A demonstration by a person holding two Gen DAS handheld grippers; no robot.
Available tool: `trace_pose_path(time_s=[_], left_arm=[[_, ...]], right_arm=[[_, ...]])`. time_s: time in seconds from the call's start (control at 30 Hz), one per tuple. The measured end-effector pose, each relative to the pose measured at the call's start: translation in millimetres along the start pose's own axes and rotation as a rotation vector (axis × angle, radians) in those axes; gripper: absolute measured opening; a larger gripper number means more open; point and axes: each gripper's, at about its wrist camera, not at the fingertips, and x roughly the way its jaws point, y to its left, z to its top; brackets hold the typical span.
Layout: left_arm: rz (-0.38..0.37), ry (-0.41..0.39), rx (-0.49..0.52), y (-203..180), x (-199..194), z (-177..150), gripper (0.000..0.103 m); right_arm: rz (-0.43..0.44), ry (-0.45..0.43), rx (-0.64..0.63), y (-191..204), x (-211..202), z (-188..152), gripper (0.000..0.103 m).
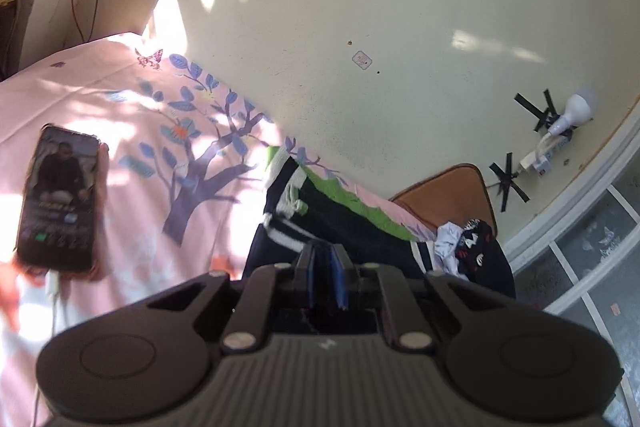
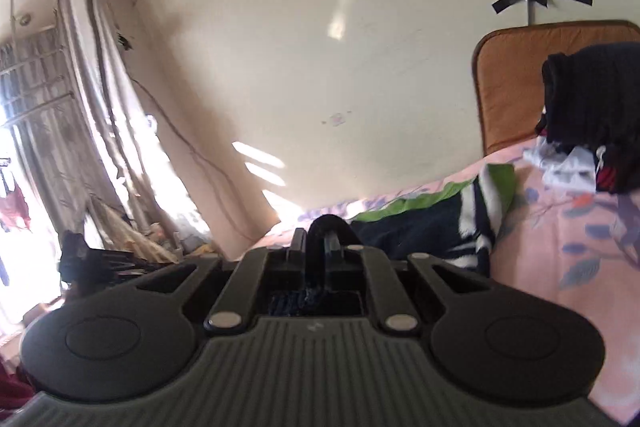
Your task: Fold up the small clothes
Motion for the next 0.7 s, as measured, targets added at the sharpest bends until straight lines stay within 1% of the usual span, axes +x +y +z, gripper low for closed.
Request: trace_pose_path(time_s=[0.03,0.07,0.1,0.13,0.17,0.23,0.27,0.3,0.33,0.4,0.43,0.47,0.5,0.53,0.57,0.6,0.63,0.67,0.7], left_arm=[[0.038,-0.004,-0.002,-5,22,10,0.016],[0.108,0.001,0.008,-8,48,18,0.022],[0.166,0.013,0.019,-10,65,22,0.033],[0.231,0.035,0.024,-9,81,24,0.034],[0.256,0.057,0.026,-7,90,23,0.034],[0.221,0.074,0.061,5,88,15,0.037],[0.235,0.073,0.077,11,83,10,0.045],[0.252,0.07,0.091,14,80,6,0.05],[0.261,0.079,0.111,20,75,-1,0.051],[0.255,0.134,0.119,30,73,-12,0.052],[0.253,0.161,0.111,34,74,-19,0.052],[0.248,0.181,0.108,37,75,-24,0.052],[0.243,0.193,0.112,37,76,-29,0.051],[0.235,0.199,0.121,36,79,-33,0.049],[0.23,0.199,0.131,34,82,-35,0.047],[0.229,0.199,0.145,31,85,-37,0.039],[0.223,0.202,0.164,27,89,-39,0.014],[0.217,0.217,0.182,24,92,-41,0.008],[0.23,0.214,0.206,21,91,-42,0.008]], right_arm=[[-0.086,0.014,0.003,-8,20,5,0.013],[-0.199,0.023,-0.021,-14,39,7,0.02],[-0.287,0.029,-0.055,-17,51,7,0.035],[-0.371,0.038,-0.086,-21,59,6,0.041],[-0.368,0.037,-0.096,-21,57,3,0.043],[-0.283,0.031,-0.1,-21,42,-7,0.048],[-0.272,0.033,-0.109,-19,36,-13,0.054],[-0.277,0.039,-0.125,-18,31,-20,0.057],[-0.293,0.058,-0.136,-17,30,-26,0.058],[-0.312,0.106,-0.127,-21,32,-36,0.058],[-0.309,0.126,-0.105,-24,34,-41,0.058],[-0.293,0.143,-0.093,-24,38,-44,0.057],[-0.281,0.164,-0.095,-24,42,-47,0.051],[-0.28,0.189,-0.112,-22,48,-49,0.043],[-0.29,0.22,-0.13,-20,55,-51,0.019],[-0.306,0.244,-0.142,-19,59,-52,0.009],[-0.312,0.241,-0.142,-19,58,-52,0.009],[-0.32,0.233,-0.139,-18,53,-50,0.008],[-0.333,0.221,-0.141,-16,45,-47,0.008]])
